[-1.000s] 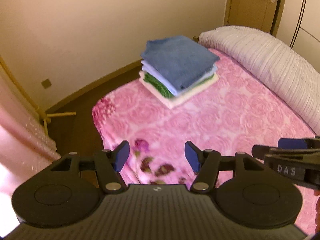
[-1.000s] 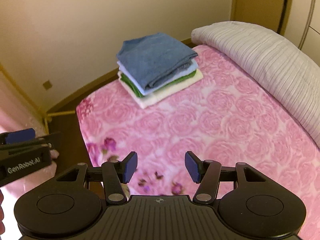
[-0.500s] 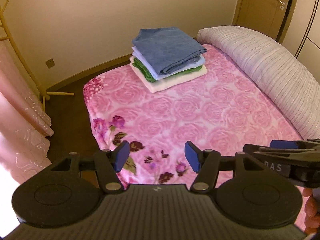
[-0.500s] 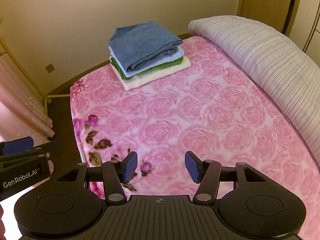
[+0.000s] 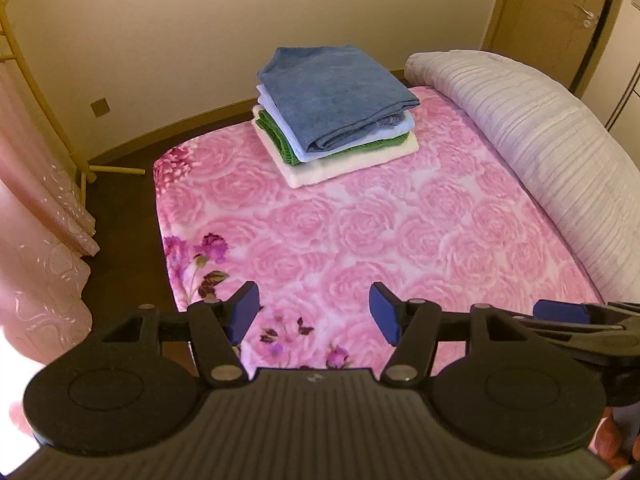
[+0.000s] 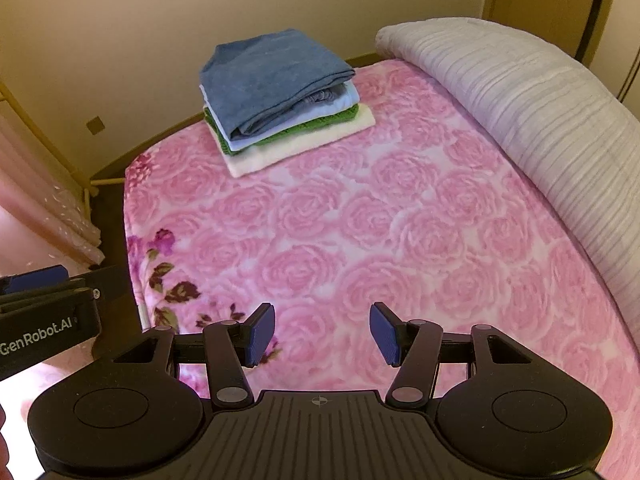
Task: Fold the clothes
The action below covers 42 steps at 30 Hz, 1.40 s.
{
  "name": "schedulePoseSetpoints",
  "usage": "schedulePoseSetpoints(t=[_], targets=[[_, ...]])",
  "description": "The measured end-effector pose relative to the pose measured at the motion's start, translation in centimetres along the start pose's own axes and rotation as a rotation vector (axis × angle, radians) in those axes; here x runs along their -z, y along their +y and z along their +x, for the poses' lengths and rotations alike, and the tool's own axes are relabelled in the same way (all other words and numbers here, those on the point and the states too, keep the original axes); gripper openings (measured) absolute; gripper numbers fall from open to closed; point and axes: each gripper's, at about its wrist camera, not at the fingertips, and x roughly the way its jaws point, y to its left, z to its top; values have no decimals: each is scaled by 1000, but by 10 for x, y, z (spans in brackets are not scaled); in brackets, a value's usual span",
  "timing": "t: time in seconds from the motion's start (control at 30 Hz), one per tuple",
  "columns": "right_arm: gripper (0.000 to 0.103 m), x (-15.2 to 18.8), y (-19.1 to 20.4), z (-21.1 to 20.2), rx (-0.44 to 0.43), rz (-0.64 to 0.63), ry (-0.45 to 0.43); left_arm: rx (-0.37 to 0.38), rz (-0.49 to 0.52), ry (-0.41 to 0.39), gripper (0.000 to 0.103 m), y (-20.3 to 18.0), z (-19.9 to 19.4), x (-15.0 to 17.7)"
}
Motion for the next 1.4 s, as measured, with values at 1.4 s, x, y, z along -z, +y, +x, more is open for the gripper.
schedulePoseSetpoints(t=[1.4], targets=[[56,-95,-30,92,-54,-3,23,-69,10,-6,57,-20,96,-67]])
